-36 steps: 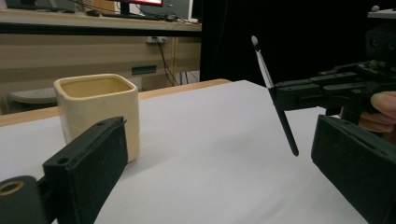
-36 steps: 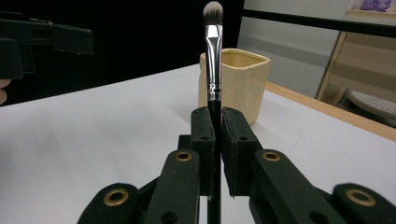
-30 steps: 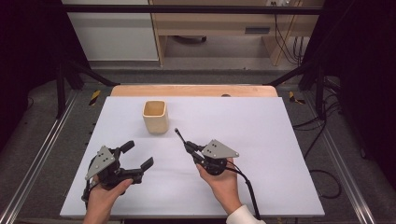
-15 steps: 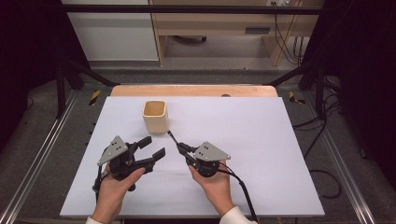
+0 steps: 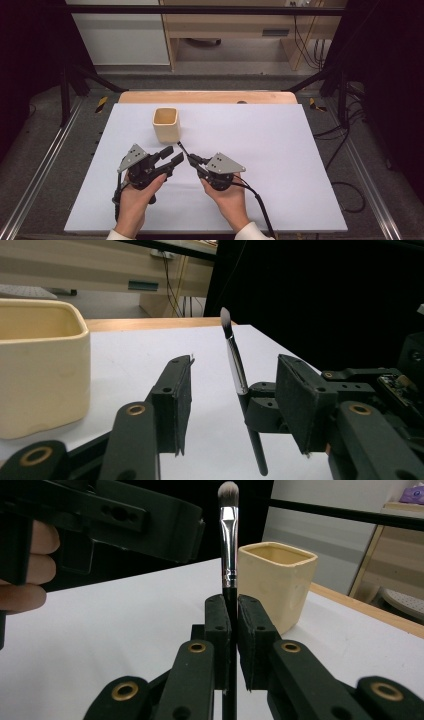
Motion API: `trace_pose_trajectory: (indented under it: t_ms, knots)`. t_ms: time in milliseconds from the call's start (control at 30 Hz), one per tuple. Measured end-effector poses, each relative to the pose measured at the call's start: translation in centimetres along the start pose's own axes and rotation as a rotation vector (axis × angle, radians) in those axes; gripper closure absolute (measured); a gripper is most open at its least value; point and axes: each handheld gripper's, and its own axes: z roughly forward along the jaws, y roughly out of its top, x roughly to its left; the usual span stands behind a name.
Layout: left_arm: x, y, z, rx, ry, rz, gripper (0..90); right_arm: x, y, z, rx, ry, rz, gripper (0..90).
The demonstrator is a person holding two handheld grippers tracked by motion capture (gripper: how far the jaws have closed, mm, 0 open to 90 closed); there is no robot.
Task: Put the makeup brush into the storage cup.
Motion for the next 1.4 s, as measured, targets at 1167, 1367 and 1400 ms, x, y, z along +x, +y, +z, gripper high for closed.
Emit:
trace_pose_trajectory:
  t_ms: [1167,1367,1400]
  knots:
    - [-0.44,-0.02,1.00,-0.003,-0.007,-0.040,68.6,0.74,0.17,0.30,-0.011,0.031,-0.004,84.0]
    - [-0.33,-0.03,1.02,-0.003,-0.005,-0.047,72.3,0.77,0.14,0.30,-0.010,0.034,-0.006,84.1]
    - [-0.31,-0.04,1.02,-0.006,-0.009,-0.052,72.5,0.77,0.14,0.31,-0.010,0.033,-0.006,84.0]
